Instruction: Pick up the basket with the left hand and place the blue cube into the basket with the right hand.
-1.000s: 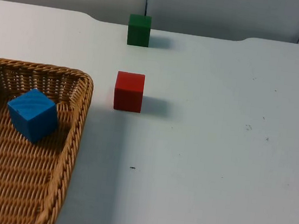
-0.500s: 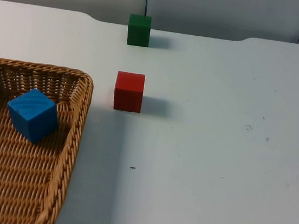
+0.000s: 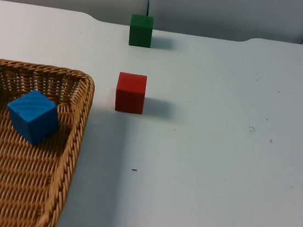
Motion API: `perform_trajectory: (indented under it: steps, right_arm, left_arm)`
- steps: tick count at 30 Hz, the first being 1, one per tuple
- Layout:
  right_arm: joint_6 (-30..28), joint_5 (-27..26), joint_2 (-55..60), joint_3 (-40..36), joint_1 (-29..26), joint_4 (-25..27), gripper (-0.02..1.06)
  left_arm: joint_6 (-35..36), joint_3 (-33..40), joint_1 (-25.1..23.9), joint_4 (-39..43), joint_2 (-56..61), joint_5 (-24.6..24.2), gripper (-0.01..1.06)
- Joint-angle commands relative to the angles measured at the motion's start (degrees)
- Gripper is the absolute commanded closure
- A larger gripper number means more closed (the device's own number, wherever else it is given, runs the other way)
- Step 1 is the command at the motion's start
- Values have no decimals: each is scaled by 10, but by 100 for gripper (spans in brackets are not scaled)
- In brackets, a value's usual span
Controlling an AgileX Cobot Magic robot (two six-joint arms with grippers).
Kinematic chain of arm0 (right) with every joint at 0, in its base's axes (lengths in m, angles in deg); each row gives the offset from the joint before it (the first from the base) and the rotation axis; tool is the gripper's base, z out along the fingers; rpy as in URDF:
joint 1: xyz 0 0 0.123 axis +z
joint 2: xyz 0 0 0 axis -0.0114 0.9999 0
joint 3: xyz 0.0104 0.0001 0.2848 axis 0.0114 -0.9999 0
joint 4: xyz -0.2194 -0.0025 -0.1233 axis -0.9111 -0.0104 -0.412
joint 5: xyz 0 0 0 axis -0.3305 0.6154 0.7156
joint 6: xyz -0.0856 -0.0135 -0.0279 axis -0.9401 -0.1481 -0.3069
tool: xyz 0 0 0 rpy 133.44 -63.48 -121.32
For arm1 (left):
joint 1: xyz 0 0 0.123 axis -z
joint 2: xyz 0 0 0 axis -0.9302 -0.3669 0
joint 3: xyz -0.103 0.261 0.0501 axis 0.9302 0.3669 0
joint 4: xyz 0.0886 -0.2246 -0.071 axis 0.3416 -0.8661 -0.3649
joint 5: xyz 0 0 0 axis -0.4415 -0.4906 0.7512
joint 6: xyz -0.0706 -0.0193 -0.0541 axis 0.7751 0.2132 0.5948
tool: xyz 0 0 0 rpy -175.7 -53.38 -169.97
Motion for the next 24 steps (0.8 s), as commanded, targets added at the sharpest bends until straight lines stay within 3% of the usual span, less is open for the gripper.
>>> perform_trajectory:
  steps: [1,5,16,24]
  right_arm:
    - [1,-1,-2,-4,0,-8,28]
    - [1,-1,-2,-4,0,-8,28]
    - [1,-1,-2,-4,0,-13,28]
    - [1,-1,-2,-4,0,-13,28]
  left_arm:
    - [15,1,2,27,2,12,0]
    - [126,2,2,123,2,15,0]
    - [86,2,2,63,2,17,0]
    - [86,17,2,66,2,40,0]
